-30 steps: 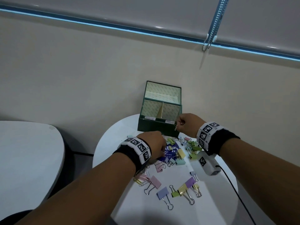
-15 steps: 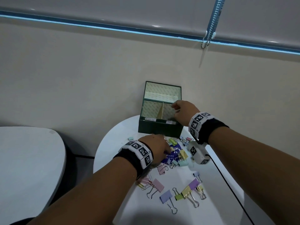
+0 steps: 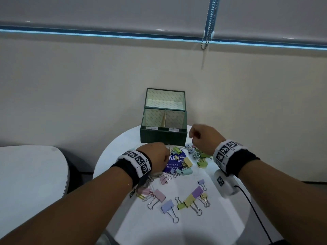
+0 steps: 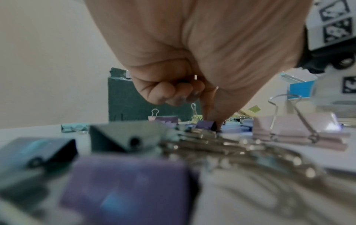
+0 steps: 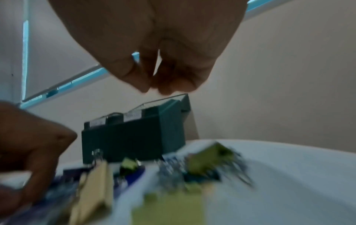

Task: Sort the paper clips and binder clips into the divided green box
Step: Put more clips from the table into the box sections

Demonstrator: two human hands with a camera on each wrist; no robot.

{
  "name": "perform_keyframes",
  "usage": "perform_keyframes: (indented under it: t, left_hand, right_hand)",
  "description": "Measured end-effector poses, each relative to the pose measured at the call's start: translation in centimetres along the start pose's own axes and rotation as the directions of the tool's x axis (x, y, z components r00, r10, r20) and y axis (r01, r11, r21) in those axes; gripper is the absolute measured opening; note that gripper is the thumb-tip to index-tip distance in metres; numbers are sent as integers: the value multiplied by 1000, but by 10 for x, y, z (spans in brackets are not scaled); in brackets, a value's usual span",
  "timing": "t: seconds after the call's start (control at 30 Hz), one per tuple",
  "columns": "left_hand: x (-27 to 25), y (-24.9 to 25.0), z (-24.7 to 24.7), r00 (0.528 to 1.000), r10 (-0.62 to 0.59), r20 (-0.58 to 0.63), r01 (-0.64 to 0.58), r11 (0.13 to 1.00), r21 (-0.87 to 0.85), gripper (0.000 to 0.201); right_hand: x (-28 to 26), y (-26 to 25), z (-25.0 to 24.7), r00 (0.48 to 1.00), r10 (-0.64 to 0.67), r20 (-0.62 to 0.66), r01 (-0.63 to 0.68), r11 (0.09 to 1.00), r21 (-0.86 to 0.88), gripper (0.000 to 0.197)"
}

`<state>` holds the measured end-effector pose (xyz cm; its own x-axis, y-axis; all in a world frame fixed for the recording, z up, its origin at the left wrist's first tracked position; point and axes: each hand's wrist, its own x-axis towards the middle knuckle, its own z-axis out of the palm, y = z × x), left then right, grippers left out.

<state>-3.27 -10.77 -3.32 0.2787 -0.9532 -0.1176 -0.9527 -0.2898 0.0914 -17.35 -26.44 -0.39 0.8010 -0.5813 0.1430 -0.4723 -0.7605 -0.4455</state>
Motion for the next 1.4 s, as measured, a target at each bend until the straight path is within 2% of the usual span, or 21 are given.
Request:
perform_keyframes:
  t: [0.07,0.13,0.2,0.37,0.6,0.67,0.77,0.83,0.93,1.03,1.1,1.17,1.23,1.33,1.4]
  left_hand:
    - [2,1,-1,999,-23,31,22,1000,10,12]
    - [4,4,-2,994,-61,91,58,997,41,12]
    - [9,8,-3,984,-87,154,74,993,91,15]
    - [21,18,-10,958,-109,265,44,970,241,23]
    - [23,26,-18,941,-85,329,-20,953,304,30]
    - [27,29,-30,959,-72,275,-5,963,270,26]
    - [44,25,-55,993,-65,98,61,997,46,24]
    - [59,22,-71,995,-99,1,98,994,-46,18]
    - [84,21,-87,985,-152,-81,146,986,-79,19]
    - [101,19,-90,973,-200,-119,189,977,-96,12]
    - [105,16,-87,975,-214,-68,206,973,-101,12]
    - [105,14,-82,982,-189,-18,187,979,-83,35]
    - [103,13,-82,989,-150,-22,148,987,-62,52]
    - [89,8,-86,983,-153,-99,139,980,-142,53]
    - [67,2,-86,965,-137,-224,86,971,-224,42]
  right_hand:
    - [-11,10,7,984,18,177,-1,995,-95,21]
    - [-18,17,15,969,46,245,-5,986,-164,25]
    - [-20,23,19,975,60,216,-25,987,-161,26]
    - [-14,38,14,988,150,23,-147,983,-113,18]
    - [-12,48,19,985,172,-14,-172,978,-118,20]
    - [-13,49,22,985,171,7,-167,969,-181,23]
    - [-15,48,27,978,190,84,-162,951,-264,27]
    - [-15,49,28,973,188,134,-151,957,-249,26]
    - [-15,48,28,971,178,161,-139,964,-225,23]
    - [-15,49,29,970,177,167,-141,968,-209,30]
    - [-14,50,29,972,171,164,-138,971,-196,35]
    - [-14,49,29,972,167,166,-137,975,-177,37]
    - [-15,46,28,972,164,170,-139,979,-150,37]
    - [-18,42,26,973,157,166,-138,983,-122,37]
    - [-19,40,23,983,117,144,-103,990,-98,37]
